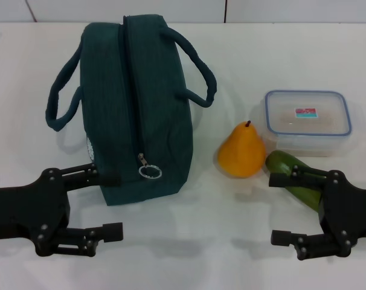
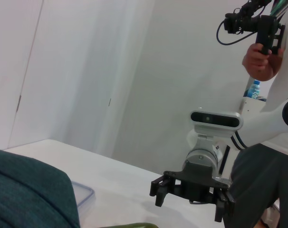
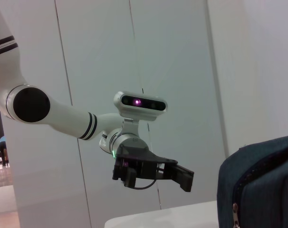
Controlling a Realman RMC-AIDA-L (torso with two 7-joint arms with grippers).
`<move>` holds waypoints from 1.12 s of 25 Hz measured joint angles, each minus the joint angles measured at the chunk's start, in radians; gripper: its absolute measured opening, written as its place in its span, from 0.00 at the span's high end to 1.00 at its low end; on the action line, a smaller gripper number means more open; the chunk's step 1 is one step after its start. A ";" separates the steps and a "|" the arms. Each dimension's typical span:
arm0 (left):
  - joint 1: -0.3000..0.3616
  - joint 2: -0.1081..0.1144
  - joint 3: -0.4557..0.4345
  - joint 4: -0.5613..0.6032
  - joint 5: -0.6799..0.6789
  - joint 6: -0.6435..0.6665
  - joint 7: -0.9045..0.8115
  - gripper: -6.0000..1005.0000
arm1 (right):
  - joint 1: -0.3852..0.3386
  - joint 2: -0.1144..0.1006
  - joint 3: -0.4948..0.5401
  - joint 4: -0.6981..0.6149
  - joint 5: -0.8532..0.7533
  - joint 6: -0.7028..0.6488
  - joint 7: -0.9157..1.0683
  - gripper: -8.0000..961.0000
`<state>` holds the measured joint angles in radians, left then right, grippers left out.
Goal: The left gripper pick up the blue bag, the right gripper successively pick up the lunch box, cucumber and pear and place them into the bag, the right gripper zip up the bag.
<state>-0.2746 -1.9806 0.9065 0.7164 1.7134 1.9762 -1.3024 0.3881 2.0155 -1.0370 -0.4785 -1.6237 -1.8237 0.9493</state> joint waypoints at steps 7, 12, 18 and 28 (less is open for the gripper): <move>-0.001 0.000 0.000 0.000 0.000 -0.001 0.000 0.12 | 0.001 0.000 0.000 0.000 0.001 0.000 0.000 0.09; -0.002 -0.001 0.000 0.000 0.000 -0.002 0.000 0.12 | 0.002 0.000 0.000 0.000 0.002 0.000 0.000 0.09; -0.002 -0.001 -0.001 0.013 -0.004 -0.001 0.000 0.12 | 0.002 0.000 0.002 -0.006 0.005 -0.005 0.000 0.09; -0.014 0.000 -0.020 0.015 -0.024 0.001 0.000 0.14 | 0.001 0.000 0.008 -0.009 0.030 -0.011 0.000 0.09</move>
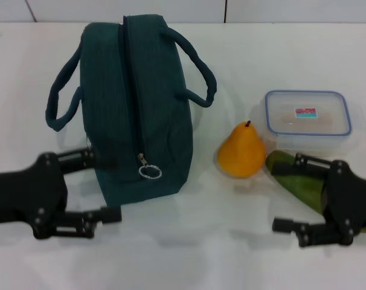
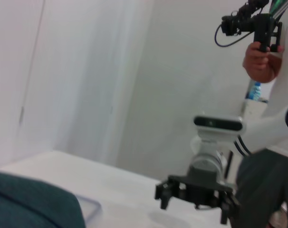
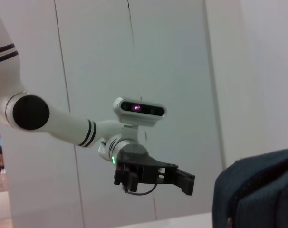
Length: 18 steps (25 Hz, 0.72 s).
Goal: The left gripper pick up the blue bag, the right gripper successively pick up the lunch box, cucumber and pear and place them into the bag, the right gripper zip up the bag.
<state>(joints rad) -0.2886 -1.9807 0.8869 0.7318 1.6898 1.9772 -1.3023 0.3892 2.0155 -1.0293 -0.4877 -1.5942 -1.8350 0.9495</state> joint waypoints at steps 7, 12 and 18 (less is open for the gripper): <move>-0.008 -0.013 -0.195 0.003 -0.061 -0.007 0.010 0.16 | -0.008 -0.007 0.061 -0.002 0.185 0.017 0.008 0.09; -0.039 -0.062 -0.430 -0.003 -0.062 -0.045 0.056 0.17 | -0.009 -0.005 0.229 0.003 0.210 0.015 0.009 0.09; -0.088 -0.089 -0.526 -0.007 -0.057 -0.336 -0.039 0.18 | -0.013 -0.011 0.331 0.010 0.211 0.026 0.015 0.09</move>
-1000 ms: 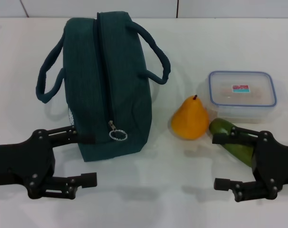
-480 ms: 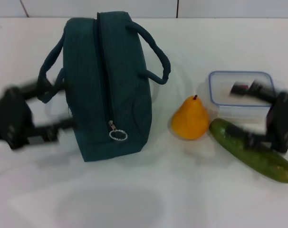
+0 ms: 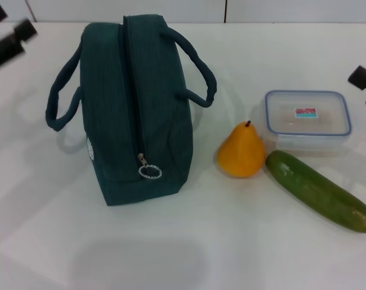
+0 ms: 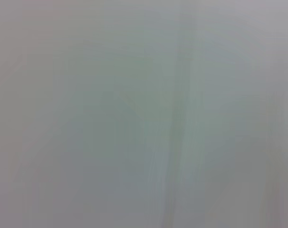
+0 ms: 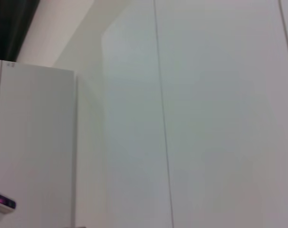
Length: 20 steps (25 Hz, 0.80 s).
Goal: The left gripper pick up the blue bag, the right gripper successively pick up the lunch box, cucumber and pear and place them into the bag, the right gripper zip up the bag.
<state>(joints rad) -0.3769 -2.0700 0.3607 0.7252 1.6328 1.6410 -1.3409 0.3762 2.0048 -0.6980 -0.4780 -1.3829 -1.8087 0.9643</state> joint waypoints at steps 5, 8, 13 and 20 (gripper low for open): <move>-0.070 0.021 0.011 0.006 0.066 -0.211 -0.164 0.19 | -0.011 -0.002 0.008 0.000 -0.003 0.007 0.008 0.09; -0.120 0.061 0.018 0.028 0.150 -0.274 -0.391 0.20 | -0.017 -0.002 0.008 0.000 -0.005 0.012 0.008 0.09; -0.153 0.116 0.132 0.140 0.291 -0.249 -0.816 0.21 | -0.022 -0.005 0.009 -0.001 -0.001 0.016 0.008 0.09; -0.111 0.101 0.244 0.442 0.298 -0.015 -1.177 0.22 | -0.031 -0.010 0.009 -0.001 -0.001 0.020 0.008 0.09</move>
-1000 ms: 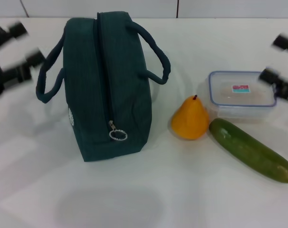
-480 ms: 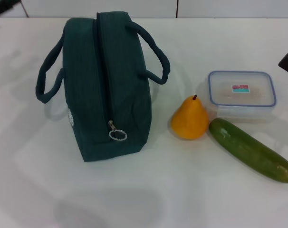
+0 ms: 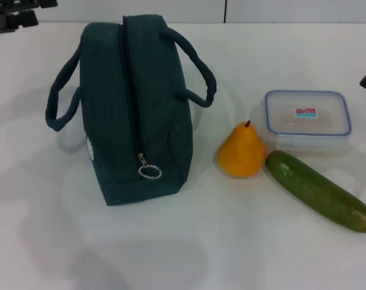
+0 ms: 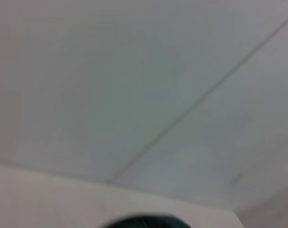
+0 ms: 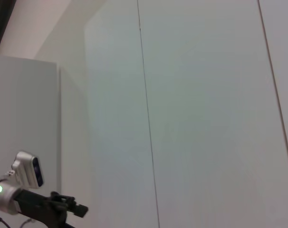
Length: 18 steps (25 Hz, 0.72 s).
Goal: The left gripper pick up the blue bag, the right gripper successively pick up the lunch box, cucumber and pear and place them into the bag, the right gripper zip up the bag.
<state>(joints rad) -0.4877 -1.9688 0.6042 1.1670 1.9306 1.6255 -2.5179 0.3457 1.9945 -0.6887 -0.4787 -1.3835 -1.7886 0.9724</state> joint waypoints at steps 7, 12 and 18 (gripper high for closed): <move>0.003 -0.004 0.114 0.116 0.032 0.173 -0.126 0.24 | -0.006 -0.001 0.000 -0.009 -0.006 -0.004 -0.007 0.09; -0.017 -0.032 0.152 0.170 0.169 0.147 -0.138 0.26 | -0.002 0.001 -0.008 -0.010 -0.008 -0.006 -0.012 0.09; -0.035 -0.032 0.148 0.182 0.236 0.101 -0.136 0.30 | -0.003 0.004 -0.009 -0.011 -0.009 -0.010 -0.012 0.09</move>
<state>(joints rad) -0.5229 -2.0008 0.7522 1.3494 2.1663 1.7266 -2.6535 0.3424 1.9983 -0.6979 -0.4893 -1.3928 -1.7985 0.9601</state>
